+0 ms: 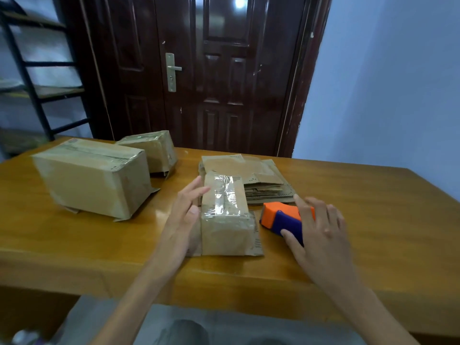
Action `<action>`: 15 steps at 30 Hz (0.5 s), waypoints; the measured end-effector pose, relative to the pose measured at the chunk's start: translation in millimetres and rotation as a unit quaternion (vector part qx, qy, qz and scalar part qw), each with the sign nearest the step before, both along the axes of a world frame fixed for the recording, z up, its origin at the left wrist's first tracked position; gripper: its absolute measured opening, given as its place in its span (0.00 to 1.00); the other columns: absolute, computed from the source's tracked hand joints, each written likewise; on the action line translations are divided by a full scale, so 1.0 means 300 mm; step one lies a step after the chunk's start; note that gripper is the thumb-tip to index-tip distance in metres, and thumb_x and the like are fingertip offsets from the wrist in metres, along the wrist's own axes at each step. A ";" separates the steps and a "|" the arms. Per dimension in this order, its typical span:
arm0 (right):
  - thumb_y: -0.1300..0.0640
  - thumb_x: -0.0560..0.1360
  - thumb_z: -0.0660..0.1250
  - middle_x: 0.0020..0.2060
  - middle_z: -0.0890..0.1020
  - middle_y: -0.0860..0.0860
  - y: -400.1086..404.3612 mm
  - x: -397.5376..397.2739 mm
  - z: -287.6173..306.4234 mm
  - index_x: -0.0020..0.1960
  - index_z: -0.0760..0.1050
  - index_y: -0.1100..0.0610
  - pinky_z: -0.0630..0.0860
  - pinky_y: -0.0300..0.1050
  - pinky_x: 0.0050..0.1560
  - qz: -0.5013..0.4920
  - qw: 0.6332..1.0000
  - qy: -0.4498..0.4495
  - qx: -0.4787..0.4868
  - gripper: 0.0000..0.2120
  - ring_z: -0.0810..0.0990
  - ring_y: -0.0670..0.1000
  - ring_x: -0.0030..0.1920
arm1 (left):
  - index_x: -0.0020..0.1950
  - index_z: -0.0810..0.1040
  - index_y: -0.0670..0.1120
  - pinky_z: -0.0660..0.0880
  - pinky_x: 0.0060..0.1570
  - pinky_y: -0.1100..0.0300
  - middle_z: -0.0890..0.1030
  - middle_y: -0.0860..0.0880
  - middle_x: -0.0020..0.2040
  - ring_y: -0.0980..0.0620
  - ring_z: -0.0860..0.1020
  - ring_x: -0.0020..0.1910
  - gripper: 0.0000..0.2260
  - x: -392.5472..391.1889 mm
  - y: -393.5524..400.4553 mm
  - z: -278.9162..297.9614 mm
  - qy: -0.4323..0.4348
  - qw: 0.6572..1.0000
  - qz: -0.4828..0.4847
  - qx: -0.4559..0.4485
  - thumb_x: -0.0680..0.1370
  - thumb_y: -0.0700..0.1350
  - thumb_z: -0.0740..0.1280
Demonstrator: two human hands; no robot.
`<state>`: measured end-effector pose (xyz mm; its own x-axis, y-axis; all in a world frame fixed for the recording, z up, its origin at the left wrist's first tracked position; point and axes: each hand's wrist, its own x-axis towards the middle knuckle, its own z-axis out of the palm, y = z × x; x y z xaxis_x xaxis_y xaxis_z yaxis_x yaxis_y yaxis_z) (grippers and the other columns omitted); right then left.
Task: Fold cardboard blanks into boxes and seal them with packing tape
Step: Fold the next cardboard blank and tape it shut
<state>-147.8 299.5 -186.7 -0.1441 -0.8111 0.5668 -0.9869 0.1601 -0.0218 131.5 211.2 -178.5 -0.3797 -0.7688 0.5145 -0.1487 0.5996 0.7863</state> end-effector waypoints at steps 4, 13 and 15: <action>0.39 0.84 0.58 0.78 0.67 0.44 0.013 0.154 0.107 0.81 0.65 0.47 0.66 0.39 0.70 0.200 0.969 -0.141 -0.046 0.28 0.65 0.44 0.78 | 0.76 0.75 0.57 0.63 0.74 0.55 0.64 0.63 0.81 0.59 0.61 0.81 0.19 0.016 -0.043 0.003 -0.045 0.998 -0.013 -0.037 0.87 0.51 0.55; 0.45 0.85 0.63 0.69 0.79 0.41 -0.169 0.116 0.075 0.73 0.78 0.49 0.77 0.49 0.65 0.351 0.927 -0.126 0.023 0.19 0.73 0.44 0.71 | 0.73 0.79 0.52 0.68 0.76 0.45 0.72 0.58 0.78 0.53 0.68 0.78 0.16 0.014 -0.105 -0.025 -0.107 0.986 -0.040 -0.117 0.86 0.48 0.61; 0.43 0.84 0.64 0.69 0.80 0.42 -0.183 0.105 0.070 0.72 0.78 0.50 0.77 0.49 0.65 0.362 0.927 -0.102 0.011 0.20 0.74 0.45 0.71 | 0.74 0.78 0.52 0.69 0.75 0.44 0.71 0.58 0.78 0.53 0.68 0.78 0.17 0.021 -0.112 -0.038 -0.123 0.982 -0.040 -0.139 0.86 0.50 0.62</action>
